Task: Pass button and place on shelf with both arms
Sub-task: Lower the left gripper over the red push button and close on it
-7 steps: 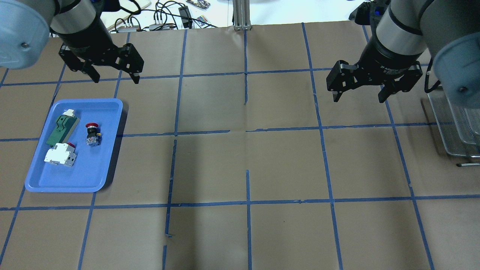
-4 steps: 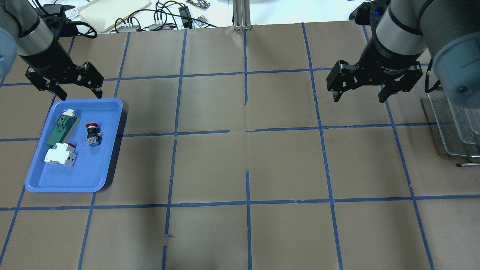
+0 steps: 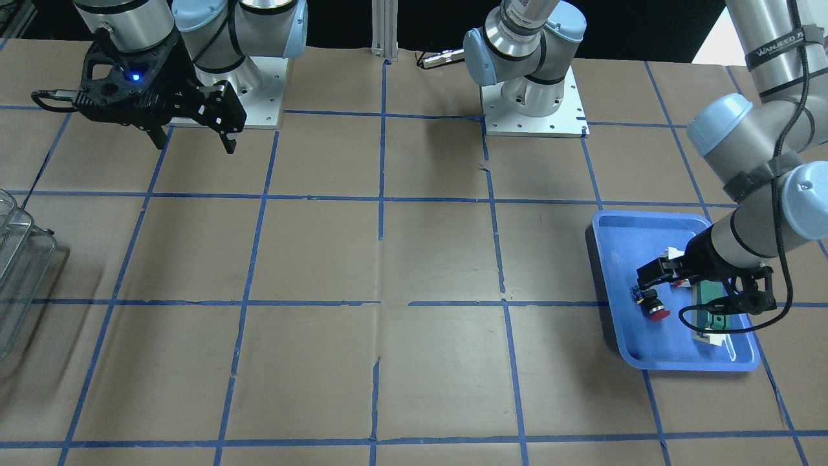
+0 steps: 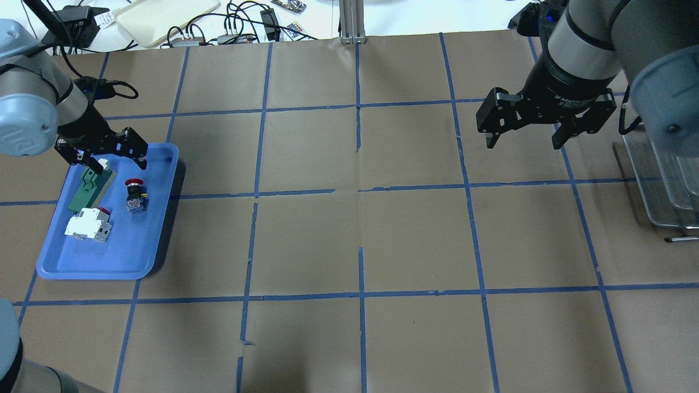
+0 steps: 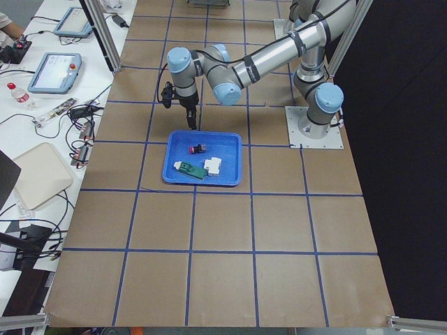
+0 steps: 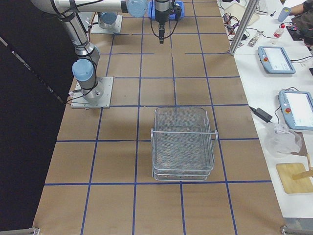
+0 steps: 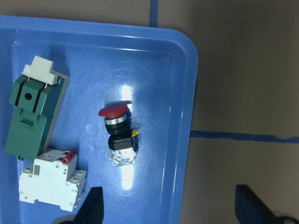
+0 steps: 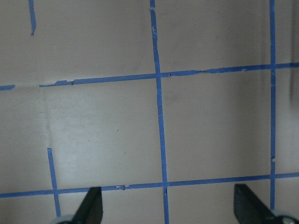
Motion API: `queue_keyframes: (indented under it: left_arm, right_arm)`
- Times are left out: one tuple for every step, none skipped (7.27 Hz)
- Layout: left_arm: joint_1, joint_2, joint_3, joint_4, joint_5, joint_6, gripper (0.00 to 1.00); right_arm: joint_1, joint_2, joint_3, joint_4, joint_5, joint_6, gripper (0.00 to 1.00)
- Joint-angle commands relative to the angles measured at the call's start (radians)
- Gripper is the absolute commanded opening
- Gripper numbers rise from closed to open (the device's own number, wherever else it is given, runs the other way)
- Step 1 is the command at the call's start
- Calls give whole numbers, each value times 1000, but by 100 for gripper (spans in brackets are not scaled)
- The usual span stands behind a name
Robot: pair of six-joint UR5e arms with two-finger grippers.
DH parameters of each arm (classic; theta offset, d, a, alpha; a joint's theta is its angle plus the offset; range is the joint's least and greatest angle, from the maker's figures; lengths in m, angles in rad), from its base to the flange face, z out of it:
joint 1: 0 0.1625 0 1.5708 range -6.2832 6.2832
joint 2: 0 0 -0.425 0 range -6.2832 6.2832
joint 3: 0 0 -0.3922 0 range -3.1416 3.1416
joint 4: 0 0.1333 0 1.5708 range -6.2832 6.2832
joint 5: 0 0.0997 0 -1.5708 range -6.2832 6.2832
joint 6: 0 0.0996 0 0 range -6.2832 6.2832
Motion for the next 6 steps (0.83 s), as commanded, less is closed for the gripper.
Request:
queue_keyframes:
  left_arm:
    - [34, -63, -32, 43, -1, 4, 99]
    - [35, -72, -72, 63, -1, 4, 97]
    - [36, -78, -113, 136, 0, 4, 97]
    - [37, -87, -129, 159, 0, 5, 97]
    - [37, -87, -129, 161, 0, 5, 90]
    - [37, -86, -129, 161, 2, 7, 67]
  right_arm:
    - [0, 0, 1, 1, -2, 0, 100]
    - [0, -2, 0, -1, -6, -16, 100]
    - [0, 0, 1, 0, -6, -10, 100]
    - [0, 0, 1, -1, -6, -15, 100]
    - [0, 0, 1, -1, -6, -13, 100]
    - [0, 0, 1, -1, -6, -10, 100]
